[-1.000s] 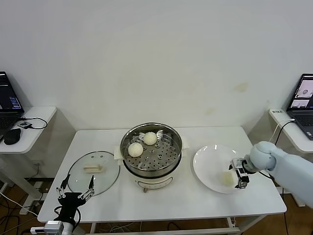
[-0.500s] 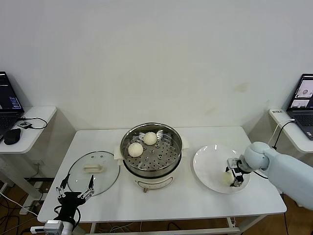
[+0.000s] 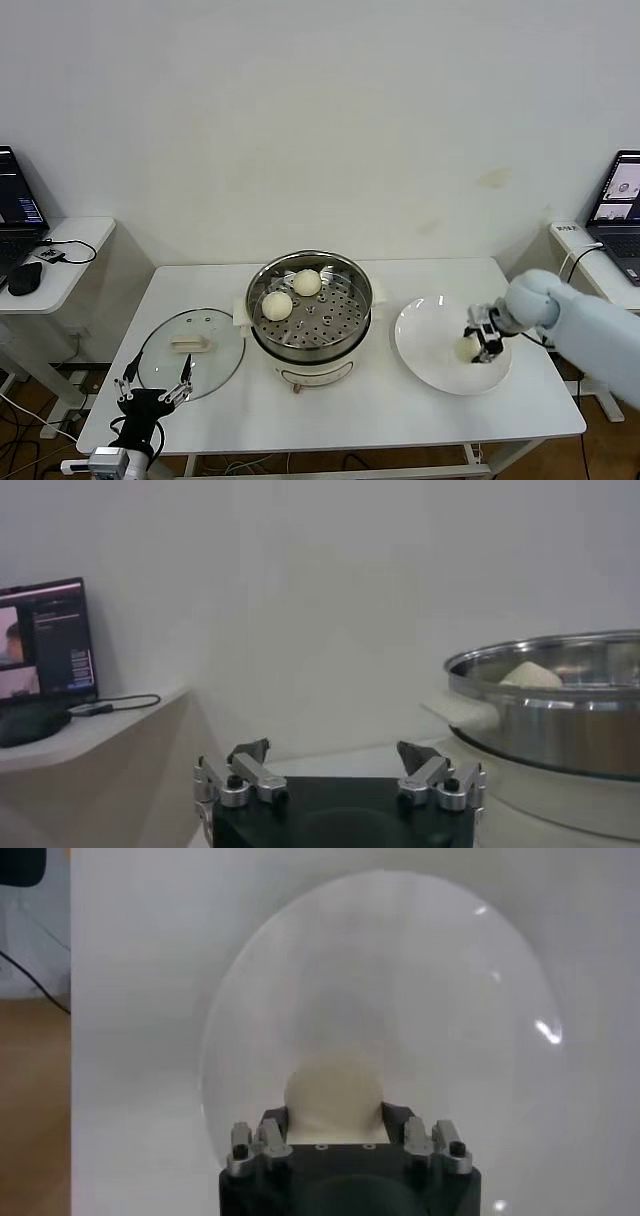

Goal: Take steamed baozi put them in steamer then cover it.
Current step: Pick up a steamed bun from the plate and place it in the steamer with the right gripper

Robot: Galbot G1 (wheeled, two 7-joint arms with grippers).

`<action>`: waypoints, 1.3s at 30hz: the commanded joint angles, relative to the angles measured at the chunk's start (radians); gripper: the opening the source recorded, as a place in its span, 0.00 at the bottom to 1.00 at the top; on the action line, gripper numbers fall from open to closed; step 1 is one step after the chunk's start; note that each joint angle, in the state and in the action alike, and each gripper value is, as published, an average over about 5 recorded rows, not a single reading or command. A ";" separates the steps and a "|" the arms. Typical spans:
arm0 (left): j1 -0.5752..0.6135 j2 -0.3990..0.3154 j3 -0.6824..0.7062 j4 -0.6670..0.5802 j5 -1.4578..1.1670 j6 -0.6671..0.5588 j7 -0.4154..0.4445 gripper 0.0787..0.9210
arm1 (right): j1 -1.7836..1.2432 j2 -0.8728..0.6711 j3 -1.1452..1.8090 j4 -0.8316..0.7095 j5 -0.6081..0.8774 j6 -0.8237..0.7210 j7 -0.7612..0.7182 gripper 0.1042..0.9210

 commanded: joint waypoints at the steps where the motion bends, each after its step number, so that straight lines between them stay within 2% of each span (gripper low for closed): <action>1: 0.001 0.002 0.002 -0.006 -0.001 0.000 0.000 0.88 | 0.395 0.044 -0.133 0.011 0.174 -0.012 -0.013 0.61; 8: 0.003 0.002 0.001 -0.012 -0.001 -0.002 0.000 0.88 | 0.623 0.200 -0.285 0.030 0.297 -0.028 0.032 0.62; 12: 0.004 -0.001 -0.004 -0.011 -0.001 -0.004 -0.002 0.88 | 0.638 0.292 -0.326 0.063 0.367 -0.023 0.085 0.62; 20: 0.005 -0.016 -0.007 -0.016 0.003 -0.005 -0.003 0.88 | 0.591 0.475 -0.409 0.068 0.412 0.054 0.144 0.62; 27: 0.007 -0.021 -0.015 -0.018 0.002 -0.007 -0.005 0.88 | 0.523 0.565 -0.453 0.041 0.308 0.154 0.137 0.62; 39: 0.004 -0.029 -0.029 -0.012 0.000 -0.021 -0.011 0.88 | 0.457 0.592 -0.508 0.028 0.027 0.403 0.140 0.62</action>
